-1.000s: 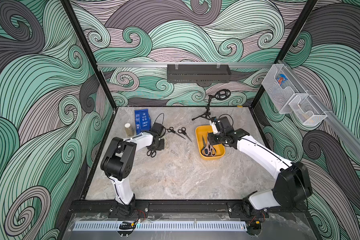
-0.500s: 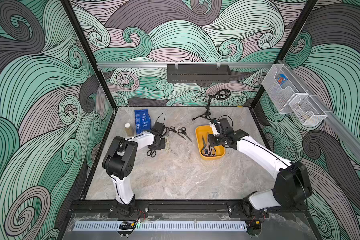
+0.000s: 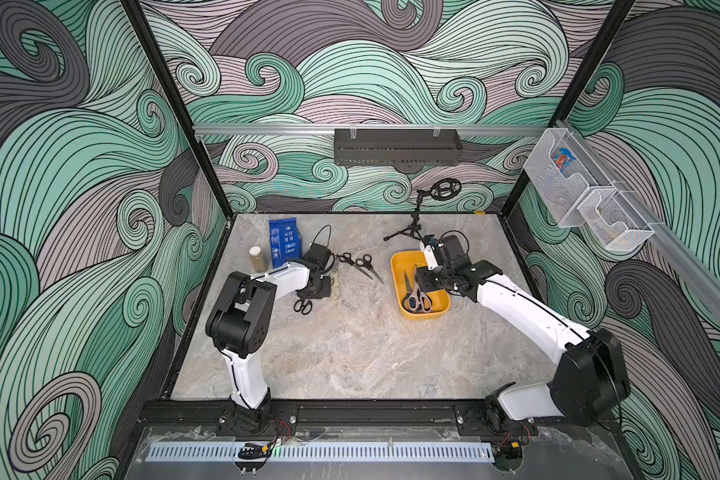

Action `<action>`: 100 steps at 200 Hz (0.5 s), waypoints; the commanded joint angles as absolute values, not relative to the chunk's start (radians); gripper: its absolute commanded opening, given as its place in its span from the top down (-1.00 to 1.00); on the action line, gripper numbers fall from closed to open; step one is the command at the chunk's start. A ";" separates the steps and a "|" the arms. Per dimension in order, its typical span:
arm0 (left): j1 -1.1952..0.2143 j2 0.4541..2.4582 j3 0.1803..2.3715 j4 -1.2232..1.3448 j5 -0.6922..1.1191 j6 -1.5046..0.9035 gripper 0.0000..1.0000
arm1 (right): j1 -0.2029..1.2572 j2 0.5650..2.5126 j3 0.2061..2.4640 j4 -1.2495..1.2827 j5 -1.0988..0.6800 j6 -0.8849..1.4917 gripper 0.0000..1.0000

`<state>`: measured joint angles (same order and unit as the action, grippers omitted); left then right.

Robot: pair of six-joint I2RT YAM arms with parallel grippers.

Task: Put the scissors into the storage box
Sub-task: Pick up the scissors from the center of the board.

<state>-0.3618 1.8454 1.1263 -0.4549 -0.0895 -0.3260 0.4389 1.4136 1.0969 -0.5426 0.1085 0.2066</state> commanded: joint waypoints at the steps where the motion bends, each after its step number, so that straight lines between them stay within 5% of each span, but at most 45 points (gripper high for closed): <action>1: -0.372 1.790 1.110 -0.504 -0.061 -0.340 1.00 | 0.438 1.369 1.079 -0.493 0.031 0.223 0.01; 100: -0.371 1.535 1.062 -0.480 0.064 -0.393 1.00 | 0.458 1.257 0.845 -0.030 -0.371 0.446 -0.21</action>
<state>-0.3645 1.5940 1.0569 -0.5072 -0.0219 -0.3592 0.4465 1.2884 0.8993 -0.2295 -0.2276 0.3519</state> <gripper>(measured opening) 0.074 0.602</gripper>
